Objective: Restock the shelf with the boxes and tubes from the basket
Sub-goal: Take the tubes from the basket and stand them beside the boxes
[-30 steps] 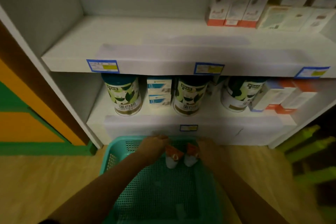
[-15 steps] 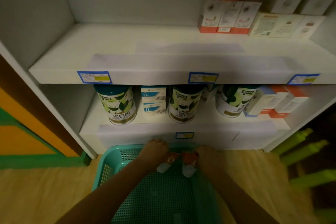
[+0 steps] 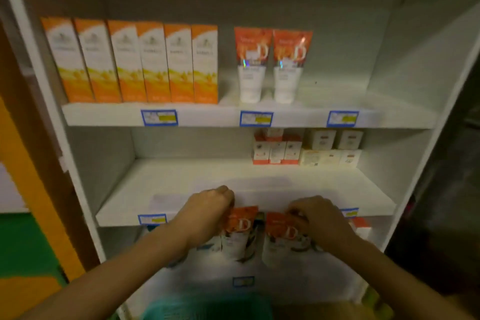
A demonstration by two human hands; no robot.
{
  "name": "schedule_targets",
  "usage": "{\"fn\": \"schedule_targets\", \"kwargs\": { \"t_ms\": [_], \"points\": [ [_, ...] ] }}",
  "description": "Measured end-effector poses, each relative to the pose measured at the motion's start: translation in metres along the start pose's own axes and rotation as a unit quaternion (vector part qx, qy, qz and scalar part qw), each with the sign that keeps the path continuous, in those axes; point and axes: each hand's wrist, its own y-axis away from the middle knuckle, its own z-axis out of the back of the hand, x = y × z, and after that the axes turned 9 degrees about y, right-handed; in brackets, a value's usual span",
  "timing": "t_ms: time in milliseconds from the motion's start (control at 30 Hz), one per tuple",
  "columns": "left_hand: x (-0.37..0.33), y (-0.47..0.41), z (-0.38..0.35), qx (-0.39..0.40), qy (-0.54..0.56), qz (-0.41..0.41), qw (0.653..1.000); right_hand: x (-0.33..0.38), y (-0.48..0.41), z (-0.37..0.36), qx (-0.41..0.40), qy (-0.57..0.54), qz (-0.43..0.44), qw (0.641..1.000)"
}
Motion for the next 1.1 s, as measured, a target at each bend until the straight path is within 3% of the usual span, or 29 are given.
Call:
{"fn": "schedule_targets", "kwargs": {
  "t_ms": [300, 567, 967, 1100],
  "points": [
    [-0.064, -0.034, 0.146, -0.171, -0.041, -0.085, 0.981, -0.029, 0.005, 0.168, -0.144, 0.028, -0.001, 0.989],
    [-0.104, -0.094, 0.225, -0.239, -0.062, -0.114, 0.962, -0.048, -0.019, 0.254, -0.218, 0.046, -0.051, 0.974],
    [-0.120, -0.179, 0.231, -0.283, -0.038, -0.104, 0.953, -0.078, -0.077, 0.290, -0.295, 0.062, -0.154, 0.941],
    [-0.112, -0.195, 0.220, -0.261, -0.031, -0.081, 0.961, -0.086, -0.094, 0.286, -0.301, 0.069, -0.165, 0.937]
  ]
}}
